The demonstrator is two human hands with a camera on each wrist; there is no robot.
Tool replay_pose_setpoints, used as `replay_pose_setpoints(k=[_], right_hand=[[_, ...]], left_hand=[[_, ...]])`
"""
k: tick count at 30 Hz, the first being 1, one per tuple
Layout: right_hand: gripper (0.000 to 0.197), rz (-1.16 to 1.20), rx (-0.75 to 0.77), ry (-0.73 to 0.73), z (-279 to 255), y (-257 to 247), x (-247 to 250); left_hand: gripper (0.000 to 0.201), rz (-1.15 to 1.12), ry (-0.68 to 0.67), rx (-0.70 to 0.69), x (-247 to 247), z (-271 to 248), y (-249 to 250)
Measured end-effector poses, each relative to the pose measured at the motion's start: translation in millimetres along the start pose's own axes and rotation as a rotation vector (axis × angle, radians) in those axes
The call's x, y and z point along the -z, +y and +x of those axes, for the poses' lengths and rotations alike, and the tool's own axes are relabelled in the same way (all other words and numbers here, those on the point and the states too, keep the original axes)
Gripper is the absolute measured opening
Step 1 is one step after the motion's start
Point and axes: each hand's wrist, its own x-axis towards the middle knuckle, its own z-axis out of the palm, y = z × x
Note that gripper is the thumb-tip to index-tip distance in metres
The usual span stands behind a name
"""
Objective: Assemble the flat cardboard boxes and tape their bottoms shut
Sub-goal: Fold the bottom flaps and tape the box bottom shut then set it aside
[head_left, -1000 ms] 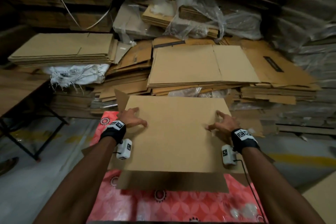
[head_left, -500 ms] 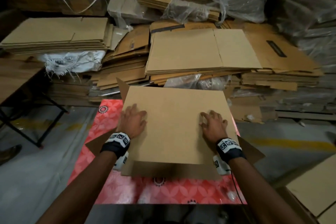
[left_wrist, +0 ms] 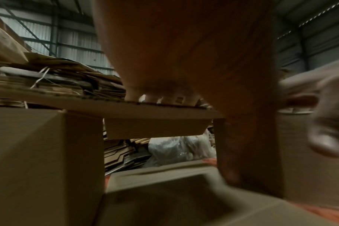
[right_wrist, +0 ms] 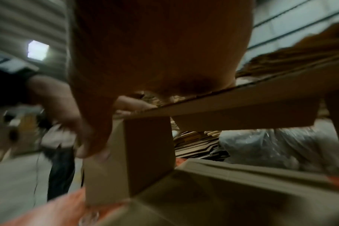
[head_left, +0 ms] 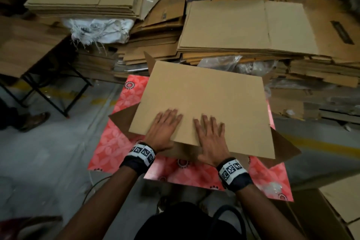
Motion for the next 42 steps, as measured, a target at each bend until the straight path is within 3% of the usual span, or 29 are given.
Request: replay_pose_setpoints(k=[3, 5, 7, 9, 10, 12, 14, 17, 20, 22, 24, 26, 29, 31, 36, 40, 42], right_hand=[[0.114, -0.001, -0.065, -0.007, 5, -10, 10], [0.111, -0.012, -0.073, -0.030, 8, -13, 11], [0.110, -0.002, -0.073, -0.032, 10, -11, 11], [0.109, 0.016, -0.071, -0.028, 15, -8, 13], [0.109, 0.013, -0.070, -0.032, 17, -7, 14], [0.107, 0.001, -0.071, -0.044, 23, -9, 17], [0.105, -0.001, -0.080, -0.045, 29, -13, 20], [0.102, -0.015, -0.083, -0.039, 37, -22, 23], [0.101, -0.018, -0.091, -0.044, 41, -31, 24], [0.100, -0.014, -0.090, -0.035, 44, -35, 23], [0.099, -0.018, -0.090, -0.028, 47, -38, 22], [0.099, -0.021, -0.104, -0.038, 51, -41, 23], [0.097, -0.011, -0.097, -0.039, 57, -46, 26], [0.095, 0.007, -0.084, -0.051, 62, -54, 28], [0.095, 0.060, -0.012, -0.074, 73, -83, 21], [0.082, 0.136, 0.015, -0.037, 66, -84, 9], [0.074, 0.119, -0.064, -0.023, 56, -71, -1]], left_hand=[[0.109, -0.262, -0.019, -0.096, 8, 0, -18], [0.090, -0.600, 0.050, -0.148, 22, -8, -29], [0.063, -0.801, 0.276, -0.040, 31, -17, -51], [0.063, -0.699, 0.439, 0.198, 30, -24, -82], [0.069, -0.574, 0.414, 0.313, 27, -26, -99], [0.075, -0.410, 0.210, 0.488, 19, -32, -129], [0.072, -0.477, 0.088, 0.560, 18, -38, -145], [0.055, -0.684, 0.149, 0.625, 24, -45, -150], [0.033, -1.124, 0.227, 0.658, 26, -49, -151], [0.038, -1.377, 0.235, 0.677, 20, -51, -153], [0.042, -1.468, 0.261, 0.656, 14, -54, -154], [0.046, -1.298, 0.336, 0.598, 7, -55, -156], [0.099, -0.486, 0.355, 0.317, 0, -58, -151], [0.115, -0.149, 0.259, 0.189, 8, -53, -129], [0.083, 0.036, 0.099, 0.055, 6, -28, -76], [0.082, 0.112, 0.017, 0.103, -11, -30, -91], [0.068, 0.108, 0.023, 0.125, -25, -35, -107]])
